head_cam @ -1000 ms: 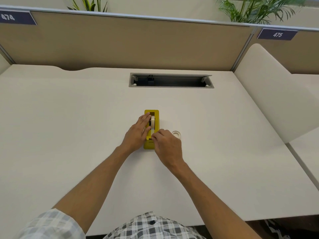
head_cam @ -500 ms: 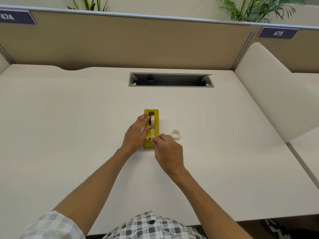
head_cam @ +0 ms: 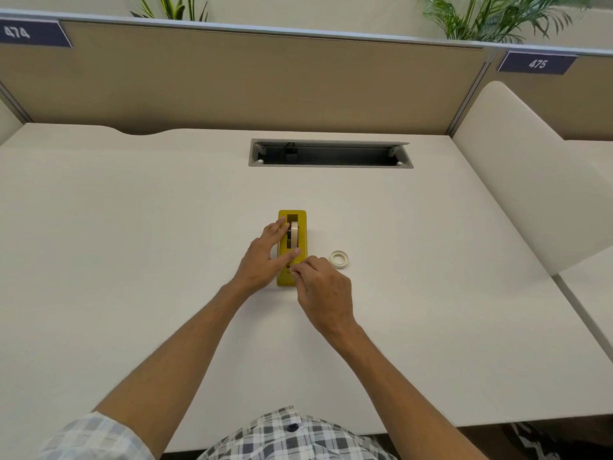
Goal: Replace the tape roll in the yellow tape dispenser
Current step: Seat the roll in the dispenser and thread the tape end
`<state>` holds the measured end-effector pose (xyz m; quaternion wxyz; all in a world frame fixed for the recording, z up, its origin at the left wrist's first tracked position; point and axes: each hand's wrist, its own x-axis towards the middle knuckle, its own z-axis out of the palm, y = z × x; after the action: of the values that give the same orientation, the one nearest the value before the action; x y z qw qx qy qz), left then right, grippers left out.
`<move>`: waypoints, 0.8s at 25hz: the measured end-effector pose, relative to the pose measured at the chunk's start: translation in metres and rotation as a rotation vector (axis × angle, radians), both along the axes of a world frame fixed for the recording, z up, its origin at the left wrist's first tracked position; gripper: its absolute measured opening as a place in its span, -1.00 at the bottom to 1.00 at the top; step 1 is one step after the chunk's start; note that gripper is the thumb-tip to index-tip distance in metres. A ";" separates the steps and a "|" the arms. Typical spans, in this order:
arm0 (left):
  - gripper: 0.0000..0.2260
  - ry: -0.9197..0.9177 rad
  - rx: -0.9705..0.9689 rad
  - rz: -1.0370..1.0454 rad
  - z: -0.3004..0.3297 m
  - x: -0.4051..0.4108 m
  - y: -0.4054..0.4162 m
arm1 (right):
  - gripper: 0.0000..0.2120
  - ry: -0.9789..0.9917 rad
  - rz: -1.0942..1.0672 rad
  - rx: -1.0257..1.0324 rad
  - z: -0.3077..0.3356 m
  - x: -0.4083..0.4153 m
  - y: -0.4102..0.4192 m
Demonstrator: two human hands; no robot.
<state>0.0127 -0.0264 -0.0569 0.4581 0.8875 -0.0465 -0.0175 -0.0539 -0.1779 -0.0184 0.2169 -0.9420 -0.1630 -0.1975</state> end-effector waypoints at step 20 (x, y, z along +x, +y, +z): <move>-0.54 -0.010 -0.010 0.014 0.001 0.000 -0.001 | -0.95 -0.001 0.012 0.022 0.003 -0.002 -0.001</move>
<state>0.0125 -0.0274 -0.0558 0.4622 0.8857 -0.0427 -0.0095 -0.0559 -0.1788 -0.0153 0.2285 -0.9384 -0.1668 -0.1986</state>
